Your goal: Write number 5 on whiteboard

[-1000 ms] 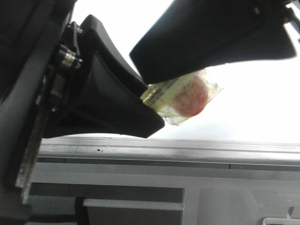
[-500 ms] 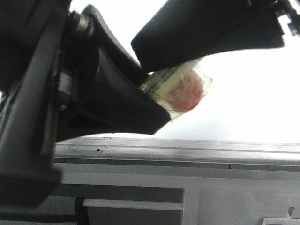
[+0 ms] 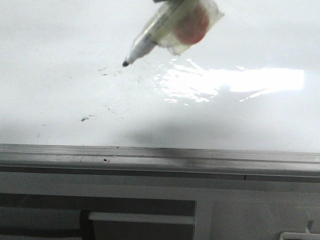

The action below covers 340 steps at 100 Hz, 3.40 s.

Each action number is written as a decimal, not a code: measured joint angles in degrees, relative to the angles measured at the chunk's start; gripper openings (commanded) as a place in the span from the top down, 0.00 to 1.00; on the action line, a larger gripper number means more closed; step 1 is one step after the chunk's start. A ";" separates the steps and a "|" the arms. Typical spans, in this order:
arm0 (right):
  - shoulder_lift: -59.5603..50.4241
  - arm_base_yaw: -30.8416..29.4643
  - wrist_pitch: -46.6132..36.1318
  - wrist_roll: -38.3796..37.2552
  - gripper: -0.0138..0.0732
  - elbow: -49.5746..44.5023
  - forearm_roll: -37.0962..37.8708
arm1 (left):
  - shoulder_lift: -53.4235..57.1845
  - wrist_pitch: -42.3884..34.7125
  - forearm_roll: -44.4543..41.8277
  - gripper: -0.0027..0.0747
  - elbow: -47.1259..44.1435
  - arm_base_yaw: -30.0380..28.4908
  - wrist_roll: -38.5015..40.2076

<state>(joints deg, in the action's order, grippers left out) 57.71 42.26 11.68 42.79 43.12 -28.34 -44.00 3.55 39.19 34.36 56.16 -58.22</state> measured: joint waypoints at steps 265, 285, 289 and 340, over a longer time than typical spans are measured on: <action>4.53 -15.04 9.23 -4.18 0.91 -2.70 2.49 | 19.13 6.63 19.84 0.99 -10.97 -17.18 0.07; 9.34 -10.12 5.15 -4.71 0.91 -2.55 1.09 | 19.13 6.63 19.84 0.99 -10.97 -17.18 0.12; 9.68 -9.97 5.15 -4.71 0.91 -2.29 1.09 | 19.13 6.52 19.84 0.99 -10.97 -17.18 0.12; -0.27 -12.59 4.34 -4.20 0.91 0.84 5.59 | 19.13 5.97 19.84 0.99 -10.97 -17.18 0.12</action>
<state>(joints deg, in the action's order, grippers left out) 57.44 29.67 16.03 38.58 43.96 -22.75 -24.87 9.52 59.03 23.39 38.98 -58.10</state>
